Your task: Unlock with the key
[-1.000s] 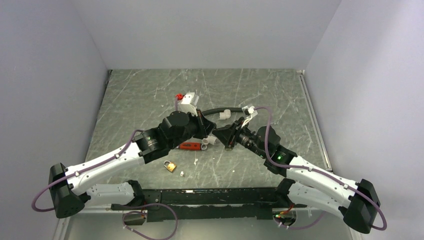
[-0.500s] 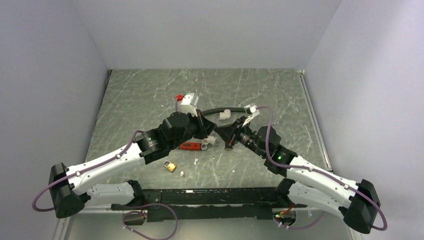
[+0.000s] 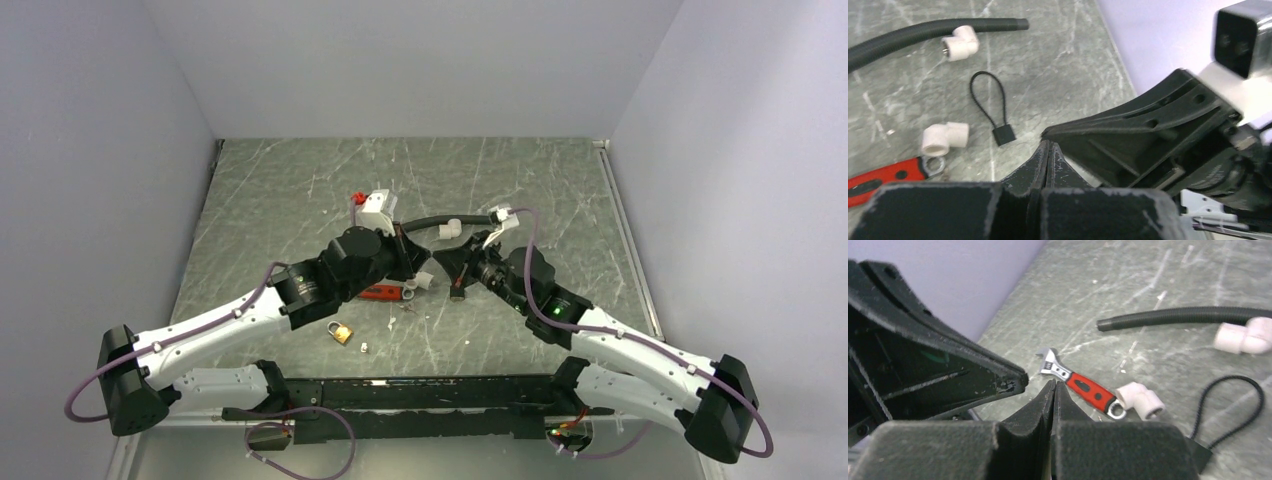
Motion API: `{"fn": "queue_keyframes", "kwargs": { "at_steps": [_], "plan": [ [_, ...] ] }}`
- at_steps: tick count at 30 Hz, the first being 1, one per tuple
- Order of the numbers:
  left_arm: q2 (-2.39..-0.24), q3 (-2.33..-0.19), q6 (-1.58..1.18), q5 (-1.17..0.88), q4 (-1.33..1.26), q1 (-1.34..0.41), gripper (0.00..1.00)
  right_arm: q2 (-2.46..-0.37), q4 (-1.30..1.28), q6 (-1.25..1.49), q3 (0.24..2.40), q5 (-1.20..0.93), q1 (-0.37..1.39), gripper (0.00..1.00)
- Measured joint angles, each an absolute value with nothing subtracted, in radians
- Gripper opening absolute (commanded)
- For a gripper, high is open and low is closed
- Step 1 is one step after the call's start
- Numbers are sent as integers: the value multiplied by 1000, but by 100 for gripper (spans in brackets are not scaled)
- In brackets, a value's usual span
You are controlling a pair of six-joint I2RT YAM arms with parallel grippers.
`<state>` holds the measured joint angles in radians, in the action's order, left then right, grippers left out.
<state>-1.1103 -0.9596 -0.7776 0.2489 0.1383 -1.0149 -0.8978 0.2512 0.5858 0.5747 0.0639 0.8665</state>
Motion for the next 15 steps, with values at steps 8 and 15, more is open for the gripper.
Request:
{"fn": "queue_keyframes", "kwargs": {
  "at_steps": [8,15],
  "plan": [
    [-1251,-1014,-764,377,438,-1016,77,-969,-157,688,725,328,866,51],
    [-1515,-1037,-723,376,625,-997,48,-967,-344,744,727,415,866,52]
  ]
}}
